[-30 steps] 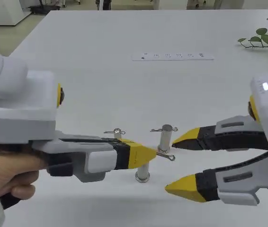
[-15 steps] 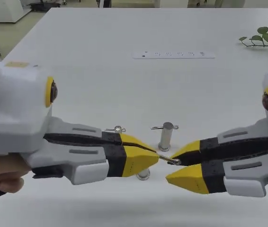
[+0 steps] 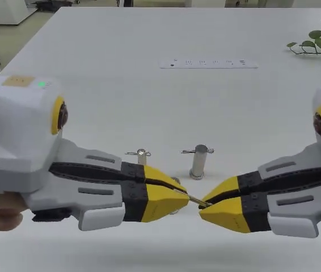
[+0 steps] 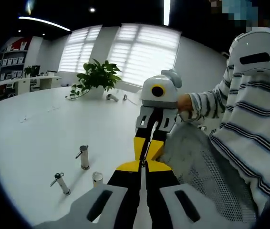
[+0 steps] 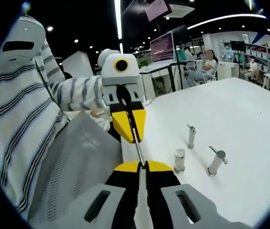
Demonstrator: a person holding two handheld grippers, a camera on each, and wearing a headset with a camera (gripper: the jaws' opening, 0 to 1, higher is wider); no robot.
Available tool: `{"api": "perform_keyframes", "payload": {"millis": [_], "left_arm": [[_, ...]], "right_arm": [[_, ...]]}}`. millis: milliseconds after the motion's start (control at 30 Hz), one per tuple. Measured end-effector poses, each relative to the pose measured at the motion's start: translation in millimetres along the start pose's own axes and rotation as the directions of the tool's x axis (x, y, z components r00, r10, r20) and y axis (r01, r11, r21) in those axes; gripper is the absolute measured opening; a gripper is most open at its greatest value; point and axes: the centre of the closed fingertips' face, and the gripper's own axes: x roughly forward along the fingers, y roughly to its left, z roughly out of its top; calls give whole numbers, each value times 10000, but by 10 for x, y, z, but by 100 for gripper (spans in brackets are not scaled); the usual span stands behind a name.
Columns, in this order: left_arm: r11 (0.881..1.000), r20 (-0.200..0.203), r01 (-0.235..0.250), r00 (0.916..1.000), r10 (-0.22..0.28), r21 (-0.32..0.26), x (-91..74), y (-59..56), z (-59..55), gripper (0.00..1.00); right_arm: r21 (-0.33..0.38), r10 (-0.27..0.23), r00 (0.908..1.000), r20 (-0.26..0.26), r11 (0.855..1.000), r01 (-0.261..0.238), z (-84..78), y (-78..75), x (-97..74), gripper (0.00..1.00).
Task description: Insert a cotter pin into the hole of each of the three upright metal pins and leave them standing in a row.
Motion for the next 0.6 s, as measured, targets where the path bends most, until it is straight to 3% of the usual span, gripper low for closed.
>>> {"api": "perform_keyframes", "payload": {"millis": [100,267,400,600], "left_arm": [[9995,-347,-19,9994,9,-301,3,33,-78,0],[10000,-478,38,9988,-39,-35,73,-5,-100,1],[9997,-1003,173,9948,-152,198,76,9,-193,1],[9989,-1060,292,9941,-251,372,69,28,-196,2]], "right_arm": [[-190,1,10000,-63,9998,-2,11,10,-11,5],[-770,51,9988,-493,9970,-89,-14,22,-29,4],[-940,72,9979,-637,9955,-132,-32,23,-32,4],[-1119,60,9963,-860,9936,-156,-55,24,-41,3]]}}
